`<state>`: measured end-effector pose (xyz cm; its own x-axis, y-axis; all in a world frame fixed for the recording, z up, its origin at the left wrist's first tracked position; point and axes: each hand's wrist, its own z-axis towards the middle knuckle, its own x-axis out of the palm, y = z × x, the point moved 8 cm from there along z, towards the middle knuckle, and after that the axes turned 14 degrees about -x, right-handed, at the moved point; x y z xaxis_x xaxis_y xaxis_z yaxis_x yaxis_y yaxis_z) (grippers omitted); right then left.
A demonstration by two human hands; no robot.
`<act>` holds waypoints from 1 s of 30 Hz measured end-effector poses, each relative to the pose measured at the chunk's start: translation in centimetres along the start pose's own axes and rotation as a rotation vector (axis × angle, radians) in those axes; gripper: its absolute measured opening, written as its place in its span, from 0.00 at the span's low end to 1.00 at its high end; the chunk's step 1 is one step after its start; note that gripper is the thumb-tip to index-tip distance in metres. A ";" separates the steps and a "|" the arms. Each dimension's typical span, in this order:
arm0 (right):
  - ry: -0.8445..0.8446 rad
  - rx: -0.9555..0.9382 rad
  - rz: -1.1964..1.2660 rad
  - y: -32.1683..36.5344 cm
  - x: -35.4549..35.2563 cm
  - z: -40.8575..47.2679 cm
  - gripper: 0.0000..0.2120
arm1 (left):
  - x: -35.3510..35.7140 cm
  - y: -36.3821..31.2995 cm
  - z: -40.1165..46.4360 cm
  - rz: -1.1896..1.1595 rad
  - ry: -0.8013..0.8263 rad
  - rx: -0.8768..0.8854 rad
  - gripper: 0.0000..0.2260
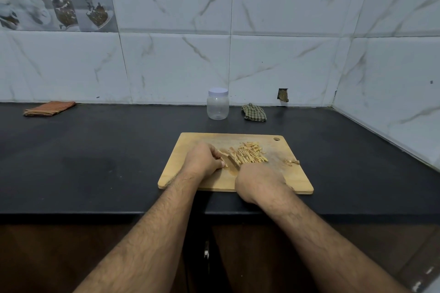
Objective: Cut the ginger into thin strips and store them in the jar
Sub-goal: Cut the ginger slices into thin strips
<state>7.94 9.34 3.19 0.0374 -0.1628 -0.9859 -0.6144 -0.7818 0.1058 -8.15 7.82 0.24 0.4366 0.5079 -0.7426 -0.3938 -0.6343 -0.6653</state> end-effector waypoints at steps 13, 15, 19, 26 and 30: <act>-0.022 -0.052 0.035 0.7 -0.2 1.4 0.15 | 0.1 0.0 0.1 0.001 -0.006 0.015 0.06; -0.025 -0.054 0.041 0.8 -0.2 1.6 0.15 | 0.0 -0.1 0.0 0.005 -0.006 0.019 0.05; -0.023 -0.056 0.054 0.8 -0.1 1.8 0.15 | 0.0 -0.2 -0.2 0.003 -0.002 0.022 0.05; -0.002 -0.046 0.039 1.0 -0.1 1.8 0.14 | 0.0 -0.1 -0.1 -0.008 0.007 0.017 0.05; 0.049 -0.023 0.048 1.2 -0.1 1.8 0.13 | -0.1 -0.2 -0.3 0.002 0.000 0.020 0.05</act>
<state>5.80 9.52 3.22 0.0470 -0.2295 -0.9722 -0.5982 -0.7859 0.1566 -7.91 7.76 0.49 0.4353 0.5067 -0.7442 -0.4105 -0.6239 -0.6650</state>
